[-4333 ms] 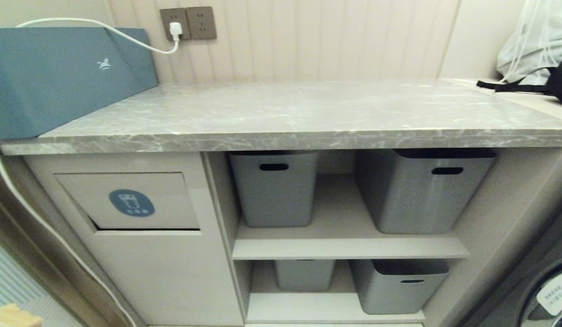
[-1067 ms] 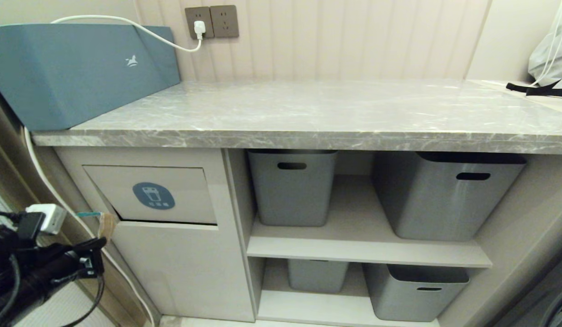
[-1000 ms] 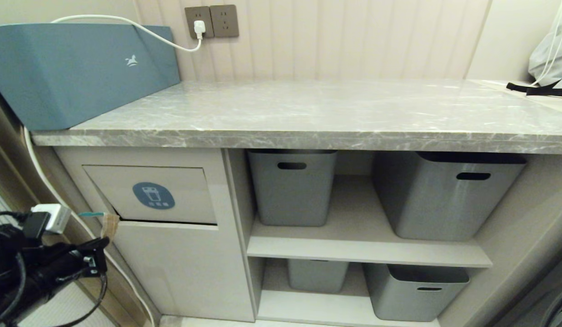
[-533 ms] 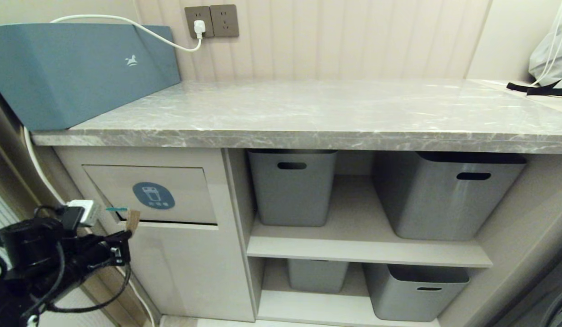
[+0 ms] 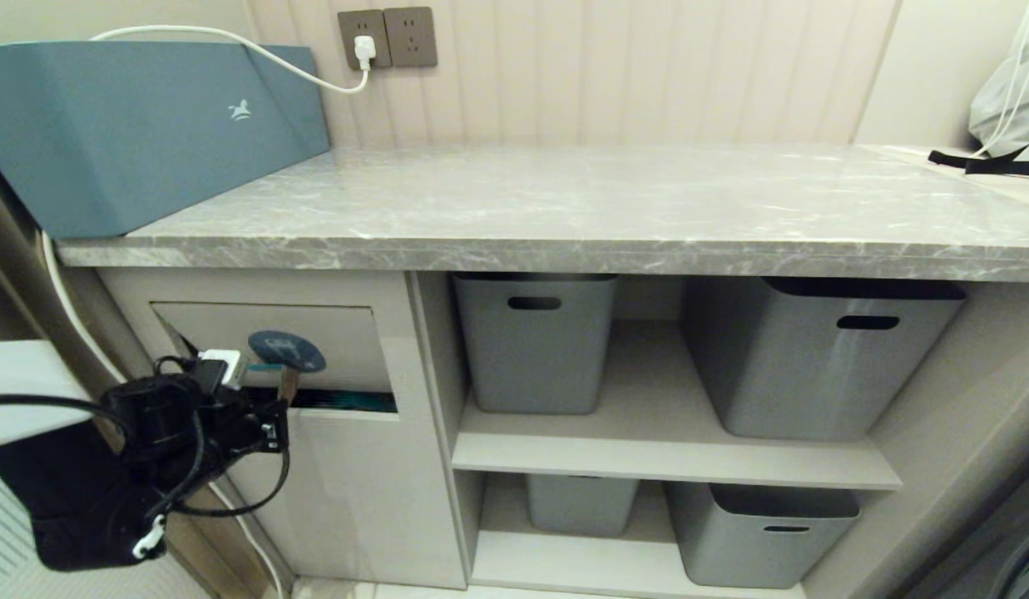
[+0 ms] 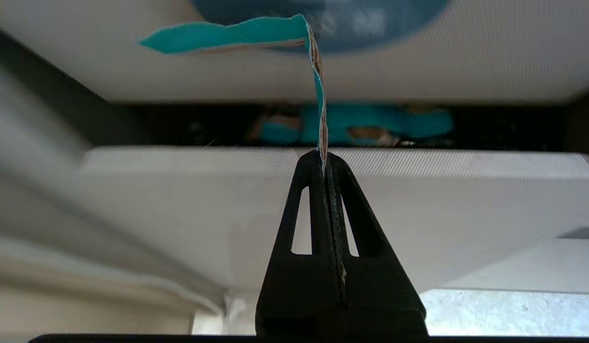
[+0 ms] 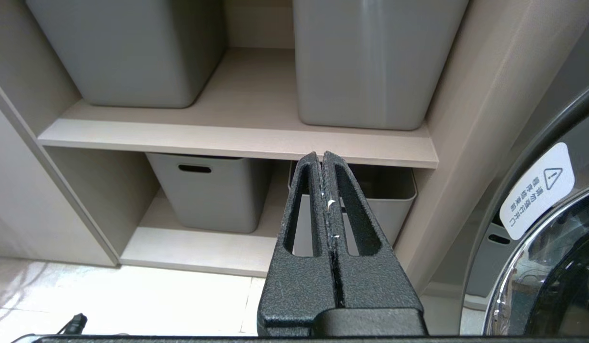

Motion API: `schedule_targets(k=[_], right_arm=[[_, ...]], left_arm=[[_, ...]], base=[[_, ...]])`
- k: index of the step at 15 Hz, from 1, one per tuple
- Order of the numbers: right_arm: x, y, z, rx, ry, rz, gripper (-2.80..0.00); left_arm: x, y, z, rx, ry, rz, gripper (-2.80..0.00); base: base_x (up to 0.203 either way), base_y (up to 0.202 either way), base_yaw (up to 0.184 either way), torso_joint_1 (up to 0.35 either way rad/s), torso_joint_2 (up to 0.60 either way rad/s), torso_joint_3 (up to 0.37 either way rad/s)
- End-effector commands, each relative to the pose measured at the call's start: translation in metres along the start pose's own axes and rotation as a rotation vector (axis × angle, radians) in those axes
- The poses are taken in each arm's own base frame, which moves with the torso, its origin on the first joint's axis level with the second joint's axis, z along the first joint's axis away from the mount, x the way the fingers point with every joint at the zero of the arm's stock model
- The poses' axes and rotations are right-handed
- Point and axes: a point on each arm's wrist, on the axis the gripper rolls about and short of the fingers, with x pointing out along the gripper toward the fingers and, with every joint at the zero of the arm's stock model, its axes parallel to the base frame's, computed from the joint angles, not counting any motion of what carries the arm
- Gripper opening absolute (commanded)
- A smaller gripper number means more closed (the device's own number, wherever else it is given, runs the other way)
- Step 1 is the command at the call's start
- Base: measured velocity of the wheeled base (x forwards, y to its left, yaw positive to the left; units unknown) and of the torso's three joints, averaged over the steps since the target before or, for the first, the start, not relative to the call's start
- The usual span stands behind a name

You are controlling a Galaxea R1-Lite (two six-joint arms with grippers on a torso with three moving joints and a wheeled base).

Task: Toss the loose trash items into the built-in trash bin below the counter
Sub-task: Put the garbage in the trash can

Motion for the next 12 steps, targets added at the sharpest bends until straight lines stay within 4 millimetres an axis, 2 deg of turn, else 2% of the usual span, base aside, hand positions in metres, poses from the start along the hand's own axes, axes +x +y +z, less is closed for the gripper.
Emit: schedule_targets(k=[1,8,12], right_arm=[[0.0,0.0,0.0,0.0,0.0,0.0,-2.8],[0.0,0.0,0.0,0.0,0.0,0.0,-2.8],[0.0,0.0,0.0,-0.001,0.0,0.0,-2.8]], left_arm=[[0.018,-0.002,-0.009,0.003,0.004,-0.011,-2.8],[0.063,-0.008,-0.015,0.055,-0.047,-0.028,-2.8],[0.088,-0.007,-0.007,0.084,-0.118,-0.022,-2.8]], base=[[0.0,0.0,0.0,0.0,0.0,0.0],[0.0,0.0,0.0,0.0,0.0,0.0],[0.0,0.0,0.0,0.0,0.0,0.0]])
